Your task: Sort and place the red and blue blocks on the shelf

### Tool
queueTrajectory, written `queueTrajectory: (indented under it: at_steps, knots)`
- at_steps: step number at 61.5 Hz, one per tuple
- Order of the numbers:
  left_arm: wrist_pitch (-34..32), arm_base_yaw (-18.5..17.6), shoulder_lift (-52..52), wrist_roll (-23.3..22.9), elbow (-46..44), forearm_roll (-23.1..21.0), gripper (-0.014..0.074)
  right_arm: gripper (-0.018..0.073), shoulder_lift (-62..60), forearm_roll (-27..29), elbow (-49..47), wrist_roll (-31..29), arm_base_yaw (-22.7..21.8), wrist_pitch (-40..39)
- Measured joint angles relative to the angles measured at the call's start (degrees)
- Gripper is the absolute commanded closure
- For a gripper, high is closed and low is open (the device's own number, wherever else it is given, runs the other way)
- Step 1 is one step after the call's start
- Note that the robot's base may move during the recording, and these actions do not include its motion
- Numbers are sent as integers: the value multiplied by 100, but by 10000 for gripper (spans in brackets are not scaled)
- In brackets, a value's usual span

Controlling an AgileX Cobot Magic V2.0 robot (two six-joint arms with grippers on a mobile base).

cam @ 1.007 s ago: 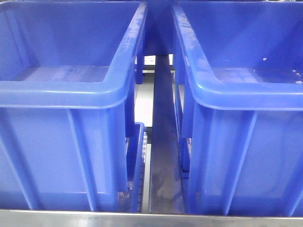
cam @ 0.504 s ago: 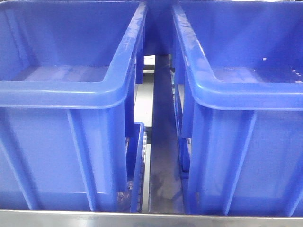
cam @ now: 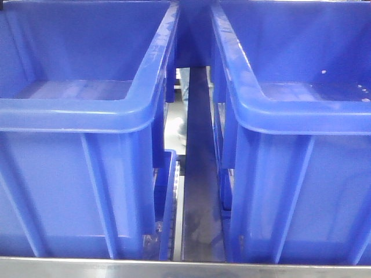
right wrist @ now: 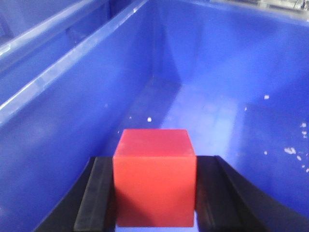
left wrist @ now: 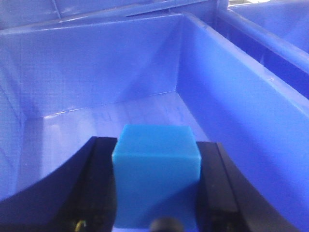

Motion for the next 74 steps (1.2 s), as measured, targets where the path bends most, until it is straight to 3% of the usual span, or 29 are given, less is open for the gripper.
queueTrajectory:
  at_steps: [8, 14, 19, 24, 37, 47, 52, 60, 63, 74]
  knots:
    - [0, 0, 0, 0, 0, 0, 374, 207, 0, 320, 0, 0, 0, 0]
    - [35, 0, 0, 0, 0, 0, 173, 48, 0, 430, 0, 0, 0, -10]
    - [75, 0, 0, 0, 0, 0, 26, 3, 0, 455, 0, 0, 0, -9]
    - [84, 0, 0, 0, 0, 0, -36, 6, 0, 474, 0, 0, 0, -9]
    - [99, 0, 0, 0, 0, -10, 22, 6, 0, 493, 0, 0, 0, -41]
    - [109, 0, -180, 9, 0, -10, 155, 36, -14, 493, 0, 0, 0, -156]
    - [109, 13, -425, 34, 0, -10, 271, 132, -77, 493, 0, 0, -39, -177]
    - [111, 195, -906, 37, -13, -10, 480, 407, -287, 493, 0, 0, -333, -177]
    - [123, 292, -1098, 41, -13, -10, 468, 506, -410, 493, 0, 0, -495, -177]
    - [536, 709, -1800, 41, -24, -32, 470, 504, -1030, 512, 0, 0, -989, 38]
